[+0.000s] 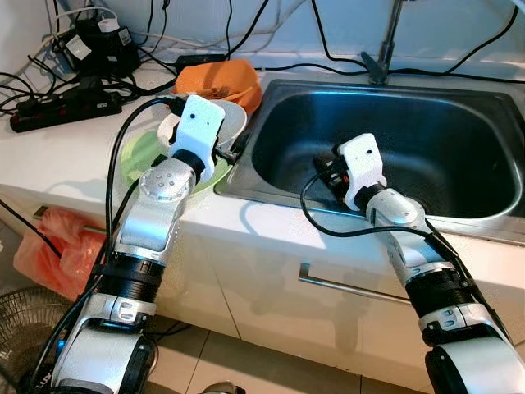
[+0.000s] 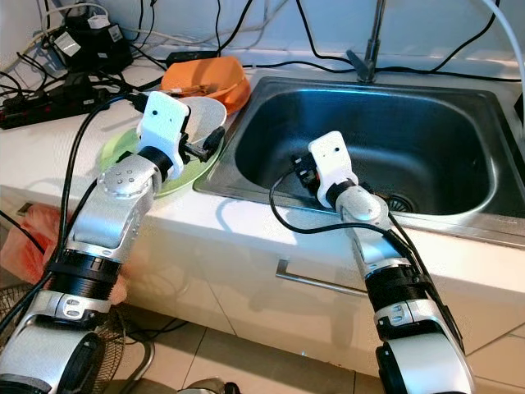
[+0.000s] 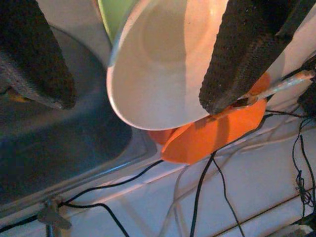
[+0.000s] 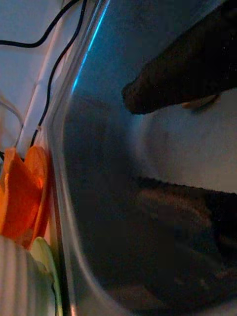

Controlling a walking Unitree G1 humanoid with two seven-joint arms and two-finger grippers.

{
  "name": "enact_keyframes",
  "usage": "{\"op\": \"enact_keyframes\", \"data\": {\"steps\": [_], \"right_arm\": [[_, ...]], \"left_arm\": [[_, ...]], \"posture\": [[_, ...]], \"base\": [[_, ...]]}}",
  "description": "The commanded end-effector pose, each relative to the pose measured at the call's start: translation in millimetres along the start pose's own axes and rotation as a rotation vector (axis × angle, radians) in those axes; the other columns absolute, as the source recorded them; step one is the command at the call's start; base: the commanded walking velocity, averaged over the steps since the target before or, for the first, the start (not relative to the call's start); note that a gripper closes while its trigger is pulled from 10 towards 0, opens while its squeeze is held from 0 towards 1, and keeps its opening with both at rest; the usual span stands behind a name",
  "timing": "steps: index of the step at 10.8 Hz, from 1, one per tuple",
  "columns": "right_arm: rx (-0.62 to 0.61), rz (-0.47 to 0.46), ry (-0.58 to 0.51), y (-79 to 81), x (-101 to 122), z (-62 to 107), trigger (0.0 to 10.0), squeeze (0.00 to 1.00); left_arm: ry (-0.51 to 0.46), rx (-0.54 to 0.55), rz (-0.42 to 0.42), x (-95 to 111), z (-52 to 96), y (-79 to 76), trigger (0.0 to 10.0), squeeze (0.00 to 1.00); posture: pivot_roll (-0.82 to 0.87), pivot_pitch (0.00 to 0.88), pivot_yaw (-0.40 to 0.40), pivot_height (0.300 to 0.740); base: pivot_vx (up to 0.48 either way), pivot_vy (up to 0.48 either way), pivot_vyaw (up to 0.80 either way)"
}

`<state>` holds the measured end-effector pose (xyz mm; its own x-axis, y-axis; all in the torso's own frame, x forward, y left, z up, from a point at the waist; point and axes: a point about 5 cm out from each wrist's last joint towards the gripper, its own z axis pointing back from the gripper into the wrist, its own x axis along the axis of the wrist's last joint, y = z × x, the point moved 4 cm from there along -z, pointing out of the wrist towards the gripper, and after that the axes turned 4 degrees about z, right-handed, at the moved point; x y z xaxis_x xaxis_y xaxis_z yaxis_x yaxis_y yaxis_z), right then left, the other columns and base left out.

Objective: Kitchen organization

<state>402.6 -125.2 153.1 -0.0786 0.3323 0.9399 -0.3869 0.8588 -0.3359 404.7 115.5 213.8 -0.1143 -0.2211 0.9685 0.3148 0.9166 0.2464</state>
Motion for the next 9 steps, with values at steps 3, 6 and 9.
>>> {"op": "enact_keyframes", "data": {"steps": [3, 6, 9], "right_arm": [[0.009, 0.016, 0.0, 1.6, 2.6, -0.6, 10.0, 1.0], [0.009, 0.016, 0.0, 1.6, 2.6, -0.6, 10.0, 1.0], [0.009, 0.016, 0.0, 1.6, 2.6, -0.6, 10.0, 1.0]], "left_arm": [[0.008, 0.008, -0.006, 1.8, -1.4, 4.1, 10.0, 1.0], [0.008, 0.008, -0.006, 1.8, -1.4, 4.1, 10.0, 1.0], [0.008, 0.008, -0.006, 1.8, -1.4, 4.1, 10.0, 1.0]], "posture": [[0.1, 0.025, 0.108, 0.74], [0.1, 0.025, 0.108, 0.74], [0.1, 0.025, 0.108, 0.74]], "base": [[0.0, 0.0, 0.0], [0.0, 0.0, 0.0], [0.0, 0.0, 0.0]]}}
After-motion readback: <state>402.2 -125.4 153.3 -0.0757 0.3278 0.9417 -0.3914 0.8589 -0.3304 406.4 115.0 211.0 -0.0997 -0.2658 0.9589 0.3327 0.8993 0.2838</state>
